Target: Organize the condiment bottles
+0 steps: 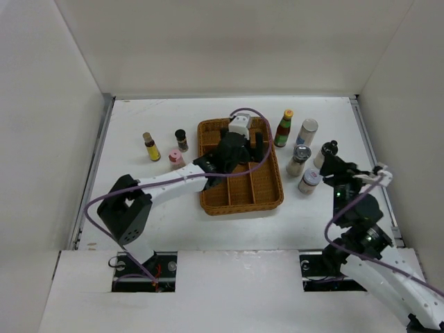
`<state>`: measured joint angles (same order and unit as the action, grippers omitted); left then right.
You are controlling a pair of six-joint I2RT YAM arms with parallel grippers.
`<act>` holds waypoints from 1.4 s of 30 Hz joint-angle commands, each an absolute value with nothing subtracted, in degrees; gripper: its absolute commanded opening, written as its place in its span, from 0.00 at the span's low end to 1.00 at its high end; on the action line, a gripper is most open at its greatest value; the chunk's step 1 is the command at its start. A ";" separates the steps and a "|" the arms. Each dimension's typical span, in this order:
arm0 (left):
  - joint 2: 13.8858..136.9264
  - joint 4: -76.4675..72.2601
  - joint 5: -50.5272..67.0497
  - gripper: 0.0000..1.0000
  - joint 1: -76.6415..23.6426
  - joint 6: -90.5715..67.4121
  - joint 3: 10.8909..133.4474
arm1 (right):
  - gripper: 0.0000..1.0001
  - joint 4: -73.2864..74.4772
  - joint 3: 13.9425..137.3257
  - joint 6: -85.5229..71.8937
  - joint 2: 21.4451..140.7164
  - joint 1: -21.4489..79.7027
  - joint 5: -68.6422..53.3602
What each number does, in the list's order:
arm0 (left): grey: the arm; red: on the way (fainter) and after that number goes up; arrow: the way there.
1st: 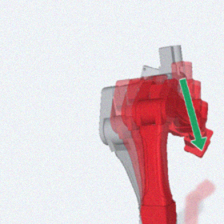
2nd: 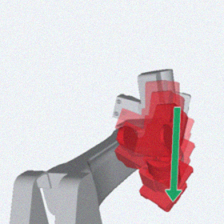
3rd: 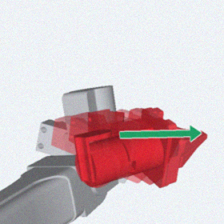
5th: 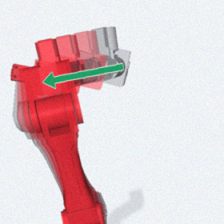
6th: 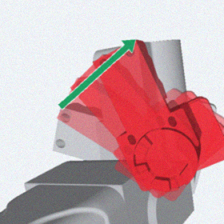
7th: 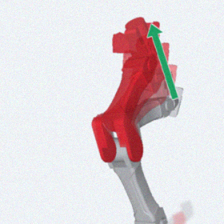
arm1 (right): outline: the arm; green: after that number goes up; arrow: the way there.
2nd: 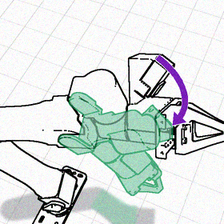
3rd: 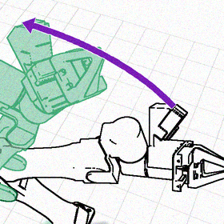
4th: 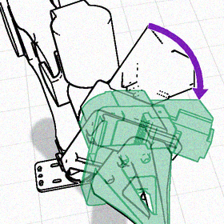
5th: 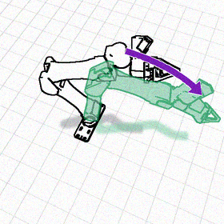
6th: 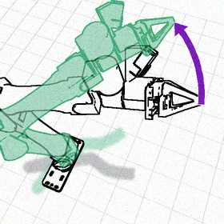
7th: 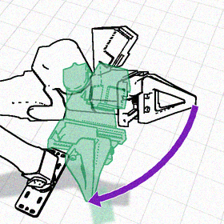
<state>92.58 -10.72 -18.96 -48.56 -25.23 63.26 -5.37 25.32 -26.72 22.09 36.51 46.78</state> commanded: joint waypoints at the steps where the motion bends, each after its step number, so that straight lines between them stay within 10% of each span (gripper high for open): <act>1: 96.31 -17.56 -12.14 0.85 -52.76 -22.76 67.84 | 0.35 -5.18 31.72 -24.61 19.42 37.66 47.99; 4: 101.50 -19.86 -11.42 0.42 -55.58 -22.06 71.88 | 0.13 -5.45 33.92 -24.96 20.12 39.76 47.90; 6: 105.45 -18.90 -11.34 0.42 -56.38 -21.01 75.74 | 0.20 -6.15 35.41 -24.17 21.18 40.12 48.17; 11: 111.70 -16.61 -12.13 0.82 -57.87 -19.78 83.13 | 0.49 -7.73 34.46 -21.62 20.48 40.21 47.63; 16: 116.88 -15.74 -12.22 0.90 -58.23 -17.49 88.84 | 0.70 -8.52 32.88 -21.01 18.64 40.03 47.81; 22: 124.27 -12.57 -12.40 0.91 -58.05 -15.03 97.46 | 0.74 -9.05 32.26 -18.55 13.98 41.87 51.23; 34: 131.57 -11.25 -11.87 0.70 -58.58 -14.06 105.55 | 0.75 -13.71 31.46 -12.22 13.18 46.36 56.07; 42: 130.18 -12.65 -14.41 0.33 -58.31 -13.97 105.47 | 0.75 -15.21 30.50 -11.25 12.92 48.03 56.25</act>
